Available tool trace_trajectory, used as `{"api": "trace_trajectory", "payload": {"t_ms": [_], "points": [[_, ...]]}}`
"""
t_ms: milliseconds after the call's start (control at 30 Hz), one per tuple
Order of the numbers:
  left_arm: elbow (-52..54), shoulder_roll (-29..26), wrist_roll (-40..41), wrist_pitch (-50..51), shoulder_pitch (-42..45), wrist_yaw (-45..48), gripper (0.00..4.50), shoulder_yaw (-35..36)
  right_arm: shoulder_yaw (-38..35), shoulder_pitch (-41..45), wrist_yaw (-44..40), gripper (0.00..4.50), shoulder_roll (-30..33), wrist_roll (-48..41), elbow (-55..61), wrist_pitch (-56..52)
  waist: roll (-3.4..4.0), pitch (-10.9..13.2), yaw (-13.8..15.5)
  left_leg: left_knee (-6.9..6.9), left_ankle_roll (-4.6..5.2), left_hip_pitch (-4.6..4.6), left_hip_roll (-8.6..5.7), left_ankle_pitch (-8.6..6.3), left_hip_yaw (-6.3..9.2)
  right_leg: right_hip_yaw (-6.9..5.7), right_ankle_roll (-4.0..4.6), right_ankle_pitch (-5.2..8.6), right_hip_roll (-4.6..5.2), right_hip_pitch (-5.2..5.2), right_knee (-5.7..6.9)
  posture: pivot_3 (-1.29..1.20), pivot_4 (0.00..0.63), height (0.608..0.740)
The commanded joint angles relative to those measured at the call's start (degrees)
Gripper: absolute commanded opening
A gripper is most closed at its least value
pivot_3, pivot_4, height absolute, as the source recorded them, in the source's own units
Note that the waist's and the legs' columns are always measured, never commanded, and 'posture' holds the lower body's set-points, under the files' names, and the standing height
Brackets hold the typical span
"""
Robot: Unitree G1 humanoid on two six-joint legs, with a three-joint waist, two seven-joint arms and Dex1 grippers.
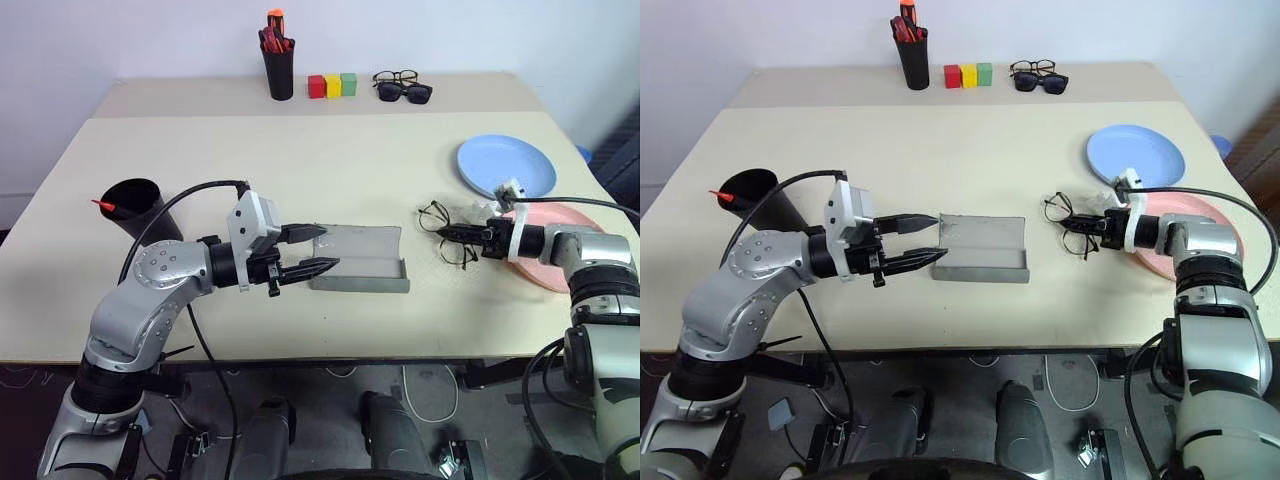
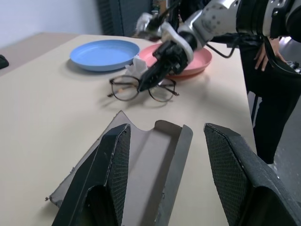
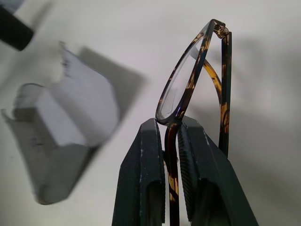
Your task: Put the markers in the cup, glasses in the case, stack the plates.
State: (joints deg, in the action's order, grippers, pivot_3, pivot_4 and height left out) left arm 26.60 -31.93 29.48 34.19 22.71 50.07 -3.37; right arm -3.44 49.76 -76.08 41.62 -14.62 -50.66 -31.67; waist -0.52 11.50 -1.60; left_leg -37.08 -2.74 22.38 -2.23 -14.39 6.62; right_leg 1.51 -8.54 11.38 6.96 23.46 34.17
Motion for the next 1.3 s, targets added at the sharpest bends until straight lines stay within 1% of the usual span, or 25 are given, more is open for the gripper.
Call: {"api": "trace_trajectory", "payload": {"t_ms": [33,100,200,300,433,533,667,833,1067,1267,1300], "points": [[1.1,-1.2,1.5,-1.7,-1.7,0.1,2.50,3.4,-0.6,1.5,-1.9,0.04,-1.1,-3.6,14.0,-0.3,0.04,0.0,-0.7,0.00,0.00,0.01,0.00,0.00,0.00,0.00,0.00,0.00,0.00,0.02,0.00,0.00,0.150,0.740],[1.6,-2.5,1.7,-2.8,-4.0,0.9,2.50,5.4,-0.7,1.8,-0.7,0.04,-3.6,-5.0,19.8,0.5,0.04,0.0,-1.2,0.03,0.00,0.00,0.01,0.00,0.01,0.00,0.00,0.00,0.00,0.03,0.02,0.00,0.150,0.740],[2.5,-4.1,4.0,-2.2,-7.9,0.9,2.50,9.3,0.3,0.7,1.0,0.04,-7.8,-5.1,25.3,5.6,0.05,0.0,-1.6,0.07,0.00,-0.03,0.07,0.00,0.03,0.00,0.01,0.01,-0.07,0.08,0.07,0.00,0.150,0.740],[3.3,-5.9,6.5,-1.2,-11.4,1.6,2.50,12.0,2.5,-0.8,1.3,0.04,-11.1,-4.4,28.2,9.6,0.05,0.0,-1.2,0.06,0.00,-0.01,0.07,0.00,0.04,0.00,0.01,0.00,-0.07,0.08,0.07,0.00,0.150,0.740],[3.4,-7.6,7.7,-2.0,-13.6,2.8,2.50,13.3,7.0,-2.3,1.6,0.04,-13.4,-1.7,27.9,12.5,0.05,0.0,-0.5,0.04,-0.02,0.02,0.06,0.00,0.05,0.01,0.02,0.01,-0.07,0.07,0.04,0.00,0.150,0.740],[3.8,-7.8,8.0,-2.9,-14.3,2.9,2.50,13.6,10.0,-3.9,1.2,0.04,-13.4,0.2,27.4,13.9,0.05,0.0,-0.5,0.04,-0.03,0.03,0.05,0.00,0.05,0.01,0.03,0.01,-0.07,0.06,0.01,0.00,0.150,0.740],[4.7,-8.9,10.2,-3.1,-15.9,5.1,2.50,14.5,14.0,-6.8,-0.5,0.04,-11.7,3.1,28.8,14.8,0.05,0.0,-0.8,0.09,-0.03,0.02,0.06,0.00,0.05,0.01,0.03,0.01,-0.07,0.12,0.05,0.00,0.150,0.740],[4.4,-11.3,12.2,-3.8,-18.3,9.2,2.50,15.9,15.4,-8.4,-1.0,0.04,-10.8,3.9,29.5,14.5,0.08,0.0,-1.0,0.09,-0.03,0.00,0.07,0.00,0.03,0.01,0.22,0.07,-0.07,0.15,0.07,0.00,0.150,0.740],[1.4,-15.6,11.1,-8.0,-21.1,16.7,2.50,18.1,16.2,-8.1,-1.3,0.04,-10.6,5.0,29.1,14.2,0.08,0.0,-0.9,0.09,-0.03,0.00,0.08,0.00,0.03,0.01,0.26,0.09,-0.07,0.14,0.06,0.00,0.150,0.740],[-1.0,-16.3,10.1,-10.5,-20.6,18.3,2.50,17.7,16.4,-7.3,-2.9,0.04,-9.6,4.6,30.2,11.6,0.08,0.0,-0.9,0.09,-0.03,0.00,0.08,0.00,0.03,0.01,0.27,0.09,-0.07,0.13,0.06,0.00,0.150,0.740],[-1.2,-16.2,9.9,-10.6,-20.3,18.3,2.50,17.5,16.5,-7.3,-3.3,0.45,-9.2,4.5,30.5,11.1,0.08,0.0,-0.9,0.09,-0.03,0.00,0.08,0.00,0.03,0.01,0.26,0.09,-0.07,0.14,0.06,0.00,0.150,0.740]]}}
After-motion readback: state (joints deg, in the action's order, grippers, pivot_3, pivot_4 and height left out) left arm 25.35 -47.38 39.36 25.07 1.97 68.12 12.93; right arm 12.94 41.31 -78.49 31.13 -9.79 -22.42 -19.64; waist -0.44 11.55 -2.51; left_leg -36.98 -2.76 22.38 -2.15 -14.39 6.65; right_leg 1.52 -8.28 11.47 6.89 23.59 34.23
